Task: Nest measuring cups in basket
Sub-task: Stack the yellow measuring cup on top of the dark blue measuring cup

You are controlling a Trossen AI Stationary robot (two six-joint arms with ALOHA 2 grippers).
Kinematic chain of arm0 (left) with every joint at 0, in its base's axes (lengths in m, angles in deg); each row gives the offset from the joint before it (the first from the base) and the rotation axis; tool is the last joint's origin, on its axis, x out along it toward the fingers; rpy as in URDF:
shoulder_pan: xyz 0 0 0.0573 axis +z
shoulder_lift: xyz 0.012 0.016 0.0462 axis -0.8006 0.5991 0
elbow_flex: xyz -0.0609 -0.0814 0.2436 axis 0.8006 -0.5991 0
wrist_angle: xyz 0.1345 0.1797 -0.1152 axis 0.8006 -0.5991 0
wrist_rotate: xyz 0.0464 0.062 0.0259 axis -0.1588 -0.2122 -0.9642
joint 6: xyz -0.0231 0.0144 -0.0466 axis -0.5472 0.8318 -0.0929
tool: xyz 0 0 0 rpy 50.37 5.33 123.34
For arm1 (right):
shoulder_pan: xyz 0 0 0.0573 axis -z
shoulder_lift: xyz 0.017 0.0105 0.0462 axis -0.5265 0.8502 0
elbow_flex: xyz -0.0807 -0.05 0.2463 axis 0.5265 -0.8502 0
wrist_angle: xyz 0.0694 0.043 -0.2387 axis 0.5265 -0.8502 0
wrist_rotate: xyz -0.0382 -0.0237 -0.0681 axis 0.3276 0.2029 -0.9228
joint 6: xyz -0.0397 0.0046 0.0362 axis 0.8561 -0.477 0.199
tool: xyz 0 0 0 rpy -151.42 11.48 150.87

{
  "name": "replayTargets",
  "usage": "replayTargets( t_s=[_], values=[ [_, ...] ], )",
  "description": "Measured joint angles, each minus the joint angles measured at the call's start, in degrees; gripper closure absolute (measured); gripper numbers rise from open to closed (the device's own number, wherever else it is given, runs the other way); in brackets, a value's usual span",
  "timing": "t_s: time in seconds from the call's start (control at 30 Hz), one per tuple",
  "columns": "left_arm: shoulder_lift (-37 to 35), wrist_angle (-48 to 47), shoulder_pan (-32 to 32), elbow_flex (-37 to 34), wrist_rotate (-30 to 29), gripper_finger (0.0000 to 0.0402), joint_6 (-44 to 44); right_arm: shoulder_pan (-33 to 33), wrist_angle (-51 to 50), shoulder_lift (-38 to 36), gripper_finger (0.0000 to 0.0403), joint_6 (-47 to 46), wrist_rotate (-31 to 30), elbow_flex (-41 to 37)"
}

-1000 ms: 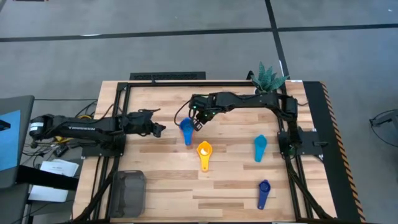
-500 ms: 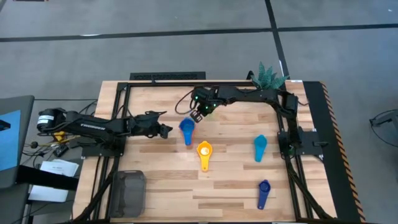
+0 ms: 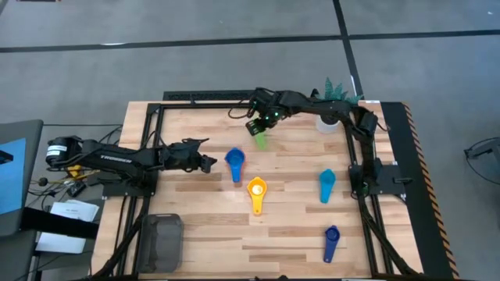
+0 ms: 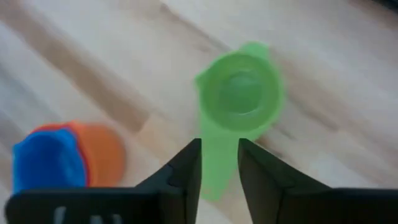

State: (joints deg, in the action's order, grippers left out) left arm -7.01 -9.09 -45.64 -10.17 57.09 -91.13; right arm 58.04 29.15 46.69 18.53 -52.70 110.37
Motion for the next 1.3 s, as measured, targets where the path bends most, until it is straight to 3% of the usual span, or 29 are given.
replayTargets(
  t_s=[0.23,0.5,0.7,0.97,1.07,1.3],
  values=[
    [0.0,-0.01,0.11,0.0,1.42,0.0283,-0.54,-7.15,-3.46,-0.38,0.0242,-3.52,1.44,-0.01],
    [0.0,-0.34,0.11,0.0,6.51,0.0283,1.81,-21.01,-9.22,-0.37,0.0241,-14.31,-1.36,-0.04],
    [0.0,-0.37,0.09,-0.02,10.14,0.0283,5.09,-27.54,-9.89,-0.13,0.0221,-22.37,-2.99,-0.02],
    [0.0,-0.35,0.09,-0.03,12.31,0.0283,7.66,-30.05,-10.53,-0.06,0.0155,-26.19,-11.49,-0.32],
    [0.0,-0.33,0.09,-0.04,13.63,0.0283,8.65,-29.95,-5.68,-0.06,0.0154,-28.29,-10.75,-3.86],
    [0.0,-0.29,0.09,-0.04,15.13,0.0283,8.19,-29.81,-4.9,0.04,0.017,-29.7,-10.45,-9.39]
  ],
)
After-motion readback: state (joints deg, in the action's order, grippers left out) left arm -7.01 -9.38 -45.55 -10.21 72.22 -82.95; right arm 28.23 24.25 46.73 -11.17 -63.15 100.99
